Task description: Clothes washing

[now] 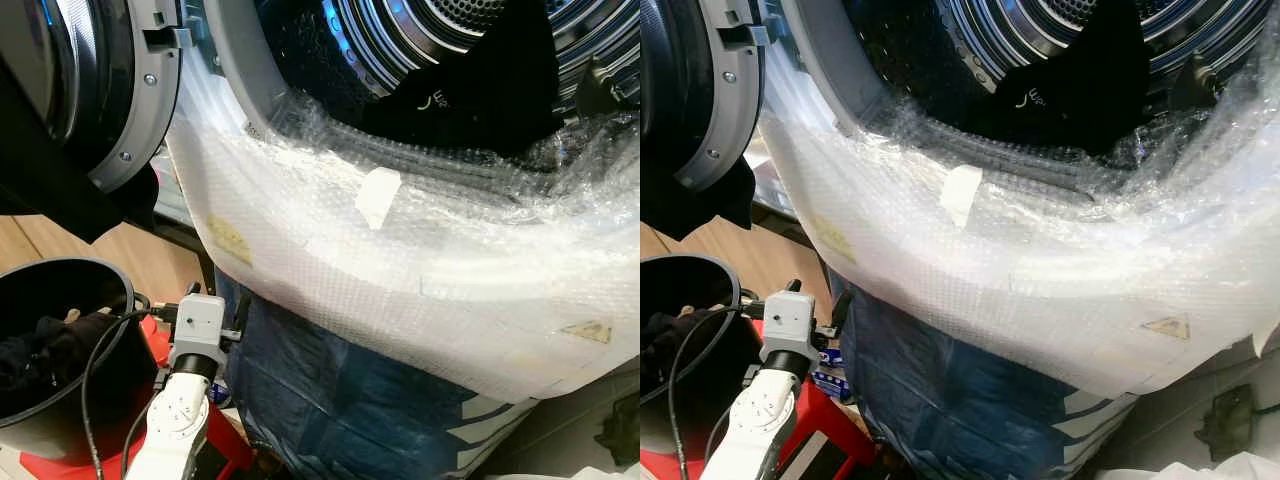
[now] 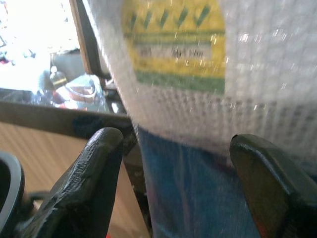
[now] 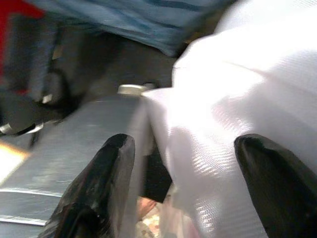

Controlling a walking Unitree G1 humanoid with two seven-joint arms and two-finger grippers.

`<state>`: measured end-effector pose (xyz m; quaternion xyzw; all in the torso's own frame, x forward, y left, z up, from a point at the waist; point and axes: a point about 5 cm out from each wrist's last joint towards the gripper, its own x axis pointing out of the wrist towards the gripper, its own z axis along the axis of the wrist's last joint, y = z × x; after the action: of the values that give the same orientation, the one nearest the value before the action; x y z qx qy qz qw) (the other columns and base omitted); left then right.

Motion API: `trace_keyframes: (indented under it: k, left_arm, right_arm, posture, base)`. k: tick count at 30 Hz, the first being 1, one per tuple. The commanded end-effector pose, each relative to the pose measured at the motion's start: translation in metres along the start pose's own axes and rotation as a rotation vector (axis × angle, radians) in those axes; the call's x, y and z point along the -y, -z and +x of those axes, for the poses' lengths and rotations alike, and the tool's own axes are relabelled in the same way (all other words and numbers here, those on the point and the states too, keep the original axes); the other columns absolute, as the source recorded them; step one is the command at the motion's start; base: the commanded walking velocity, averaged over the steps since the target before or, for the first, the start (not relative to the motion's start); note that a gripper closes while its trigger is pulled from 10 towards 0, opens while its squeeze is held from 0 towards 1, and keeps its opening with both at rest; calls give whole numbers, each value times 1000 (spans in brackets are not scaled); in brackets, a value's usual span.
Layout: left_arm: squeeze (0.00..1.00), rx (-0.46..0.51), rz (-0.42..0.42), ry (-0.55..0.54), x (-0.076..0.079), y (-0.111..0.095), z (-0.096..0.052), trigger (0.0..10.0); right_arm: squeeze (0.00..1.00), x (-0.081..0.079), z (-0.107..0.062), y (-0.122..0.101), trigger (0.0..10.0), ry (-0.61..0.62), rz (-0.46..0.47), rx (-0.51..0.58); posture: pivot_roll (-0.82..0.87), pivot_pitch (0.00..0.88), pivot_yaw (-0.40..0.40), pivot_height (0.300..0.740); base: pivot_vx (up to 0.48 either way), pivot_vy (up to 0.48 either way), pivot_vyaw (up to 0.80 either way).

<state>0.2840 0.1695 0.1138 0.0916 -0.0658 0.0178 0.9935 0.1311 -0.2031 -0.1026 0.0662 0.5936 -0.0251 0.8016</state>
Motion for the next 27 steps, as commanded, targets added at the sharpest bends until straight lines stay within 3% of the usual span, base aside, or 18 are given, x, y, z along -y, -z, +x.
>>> trace_keyframes:
  k: [1,6,7,8,12,14,17,27]
  left_arm:
    - [0,-4,-10,-2,-2,-1,-3,10000]
    - [0,-7,-12,-11,-4,-1,-3,10000]
    - [0,-8,-11,-7,-5,-1,-3,10000]
    - [0,-8,-11,-5,-5,-1,-3,10000]
    - [0,-8,-15,-6,-4,-1,-1,10000]
    - [0,-8,-15,-3,-4,-2,-1,10000]
    - [0,-7,-18,0,-2,-2,0,10000]
    - [0,-4,-19,20,-1,-3,1,10000]
  right_arm:
    - [0,-6,2,5,10000,-10,-2,5]
    - [0,-12,3,5,10000,-31,-50,-8]
    - [0,-14,3,8,10000,-21,-183,-38]
    - [0,-14,3,9,10000,-14,-238,-50]
    - [0,-13,3,3,10000,32,-286,-30]
    - [0,-13,3,3,10000,47,-367,-38]
    - [0,-15,4,4,10000,42,-305,-38]
    - [0,-12,3,-3,10000,76,-324,-12]
  posture:
    - [84,122,-47,740]
    - [87,124,-45,740]
    - [84,127,-48,740]
    - [81,126,-48,740]
    - [78,124,-46,740]
    - [76,127,-46,740]
    - [76,127,-46,740]
    - [70,124,-42,740]
  base:
    - [0,0,0]
    - [0,0,0]
    - [0,0,0]
    - [0,0,0]
    - [0,0,0]
    - [0,0,800]
    - [0,0,683]
    - [0,0,63]
